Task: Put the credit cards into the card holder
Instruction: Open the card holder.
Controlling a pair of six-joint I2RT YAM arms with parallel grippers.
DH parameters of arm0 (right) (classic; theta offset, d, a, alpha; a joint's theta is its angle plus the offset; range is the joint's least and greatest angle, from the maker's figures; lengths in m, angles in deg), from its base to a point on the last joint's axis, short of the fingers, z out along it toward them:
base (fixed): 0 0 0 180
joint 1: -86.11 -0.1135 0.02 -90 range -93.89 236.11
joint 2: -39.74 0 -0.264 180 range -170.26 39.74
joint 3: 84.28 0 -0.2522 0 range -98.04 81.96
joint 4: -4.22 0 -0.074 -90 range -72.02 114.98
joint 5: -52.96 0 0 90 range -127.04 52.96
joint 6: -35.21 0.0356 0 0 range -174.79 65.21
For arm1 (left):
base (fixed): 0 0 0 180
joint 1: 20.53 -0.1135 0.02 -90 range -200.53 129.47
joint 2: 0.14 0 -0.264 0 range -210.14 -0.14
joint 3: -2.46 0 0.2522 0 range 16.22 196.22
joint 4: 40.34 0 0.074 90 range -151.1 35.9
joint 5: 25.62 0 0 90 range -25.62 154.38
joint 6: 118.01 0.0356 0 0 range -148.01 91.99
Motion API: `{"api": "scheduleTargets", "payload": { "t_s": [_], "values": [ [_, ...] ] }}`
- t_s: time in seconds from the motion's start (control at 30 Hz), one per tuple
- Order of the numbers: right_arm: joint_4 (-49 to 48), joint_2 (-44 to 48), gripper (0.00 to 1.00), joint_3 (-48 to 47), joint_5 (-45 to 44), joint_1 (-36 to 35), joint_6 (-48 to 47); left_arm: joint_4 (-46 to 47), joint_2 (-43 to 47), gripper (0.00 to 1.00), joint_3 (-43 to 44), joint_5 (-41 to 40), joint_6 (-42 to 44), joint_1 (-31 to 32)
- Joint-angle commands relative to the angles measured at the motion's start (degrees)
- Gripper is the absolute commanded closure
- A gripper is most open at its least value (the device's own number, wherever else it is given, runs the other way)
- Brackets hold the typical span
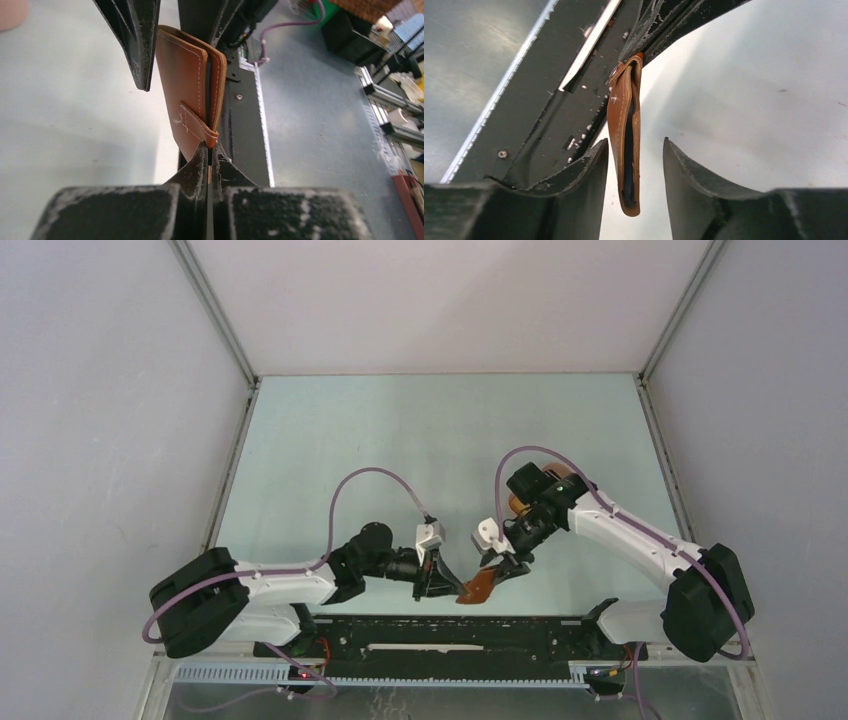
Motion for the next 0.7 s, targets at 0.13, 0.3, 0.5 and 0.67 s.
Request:
{"api": "scheduleTargets", "payload": {
  "t_s": [0.13, 0.3, 0.5, 0.67],
  "values": [
    [-13.41, 0.98, 0.01, 0.19, -4.49, 2.05, 19.43, -4.12, 2.21, 1.0, -0.54, -11.92, -3.22, -2.93],
    [-16.99, 3.74, 0.0, -1.27, -2.67, 5.01, 30.65, -17.15, 8.3, 1.0, 1.38, -22.86, -2.47, -2.37],
    [-20.2, 0.0, 0.0, -7.31, 5.76, 9.09, 56.04, -27.47, 13.39, 1.0, 5.09, -44.32, -1.83, 3.34],
    [-34.01, -2.09, 0.0, -5.09, 4.6, 11.21, 79.7, -26.59, 11.92, 1.0, 7.9, -61.48, -1.49, 9.41]
  ]
}}
